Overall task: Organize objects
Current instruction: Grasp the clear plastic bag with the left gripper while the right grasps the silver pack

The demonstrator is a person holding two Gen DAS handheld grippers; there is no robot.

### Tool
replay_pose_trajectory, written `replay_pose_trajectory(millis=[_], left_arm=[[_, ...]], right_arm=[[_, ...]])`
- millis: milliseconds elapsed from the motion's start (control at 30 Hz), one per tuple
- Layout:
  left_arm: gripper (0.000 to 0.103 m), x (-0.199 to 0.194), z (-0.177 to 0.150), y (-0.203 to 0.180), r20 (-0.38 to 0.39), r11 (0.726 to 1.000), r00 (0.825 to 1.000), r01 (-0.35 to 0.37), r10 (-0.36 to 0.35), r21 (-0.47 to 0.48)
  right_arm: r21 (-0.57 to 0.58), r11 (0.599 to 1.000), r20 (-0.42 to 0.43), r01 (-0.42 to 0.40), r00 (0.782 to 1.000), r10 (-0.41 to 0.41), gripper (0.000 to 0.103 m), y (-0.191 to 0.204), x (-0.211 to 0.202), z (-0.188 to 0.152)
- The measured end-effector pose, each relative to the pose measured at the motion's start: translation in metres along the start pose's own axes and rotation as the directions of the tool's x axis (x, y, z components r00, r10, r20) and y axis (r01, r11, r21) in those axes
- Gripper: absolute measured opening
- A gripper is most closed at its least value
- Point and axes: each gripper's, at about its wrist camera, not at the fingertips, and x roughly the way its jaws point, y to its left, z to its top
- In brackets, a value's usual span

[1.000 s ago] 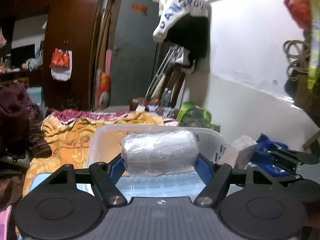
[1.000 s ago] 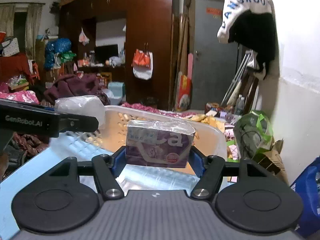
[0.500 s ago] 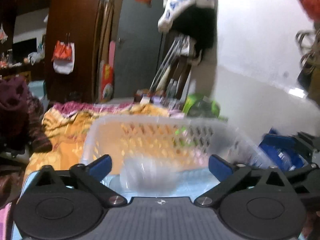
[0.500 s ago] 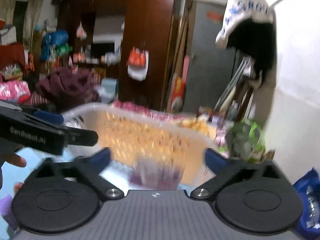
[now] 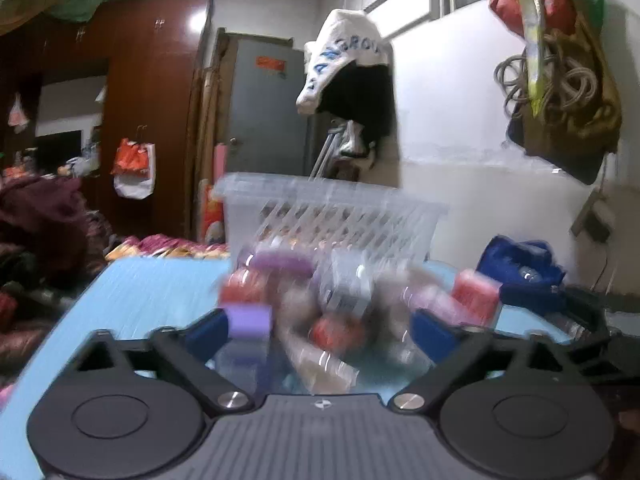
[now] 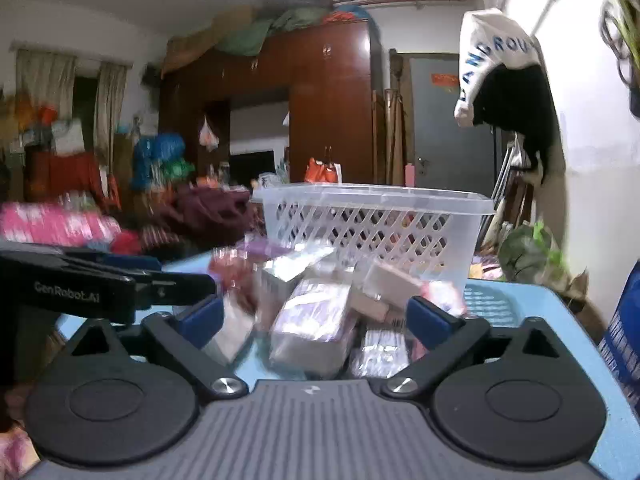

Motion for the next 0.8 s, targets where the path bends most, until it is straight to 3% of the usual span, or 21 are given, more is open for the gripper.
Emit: replay_pose_trajectory(millis=[67,167,200,233,267,367,533,633,733,800], left_arm=[[0.088,-0.003,-0.008,0.008,-0.006,1.000,1.000,-0.031,0.031,-0.003],[0.088,-0.007,-0.012,0.019,-0.011,0.998,0.999,-0.053,0.053,-0.023],[0.088,-0.007,-0.012,0.020,-0.013,0.999,0.999,-0.049,0.049,-0.023],[0.088,-0.006,-0.012,0.018,-0.013,0.999,0.999,-0.042,0.042,-0.022],[0.088,-0.004,-0.012,0.014,-0.016,0.999,0.999,-0.034,0.034,-0.019],[0.088,0.003,-0.019,0.005,-0.034,1.000,0.999,-0.006,0.005,-0.008],[0.083,0.019,-0.032,-0.012,-0.053,1.000,0.998,-0.029,0.029,0.003],[0.074,0.027,-0.036,-0.016,-0.070,0.999,0.997,-0.039,0.038,-0.013],[0.051,0.035,-0.036,-0.014,-0.084,0.997,0.995,-0.057,0.053,-0.045],[0.046,0.035,-0.037,-0.010,-0.080,0.997,0.996,-0.050,0.045,-0.059]], right_arm=[[-0.001,1.000,-0.030,0.009,1.000,-0.009,0.079,0.000,0.011,0.001],[0.042,0.999,-0.051,0.008,0.999,-0.006,0.074,-0.008,0.024,0.003],[0.041,0.999,-0.064,0.012,0.998,-0.009,0.068,-0.008,0.028,0.003],[0.039,0.999,-0.085,0.009,0.996,-0.006,0.054,-0.006,0.030,0.001],[0.044,0.999,-0.095,0.001,0.995,0.003,0.050,-0.004,0.027,-0.004],[0.046,0.999,-0.060,0.021,0.998,-0.018,0.049,-0.005,0.011,-0.009],[0.077,0.997,0.004,0.029,1.000,-0.029,0.049,-0.016,-0.022,-0.006],[0.097,0.995,0.025,0.037,0.999,-0.040,0.049,-0.026,-0.032,-0.004],[0.112,0.993,0.039,0.047,0.998,-0.052,0.049,-0.033,-0.038,-0.003],[0.119,0.992,0.045,0.049,0.997,-0.055,0.050,-0.036,-0.038,-0.002]])
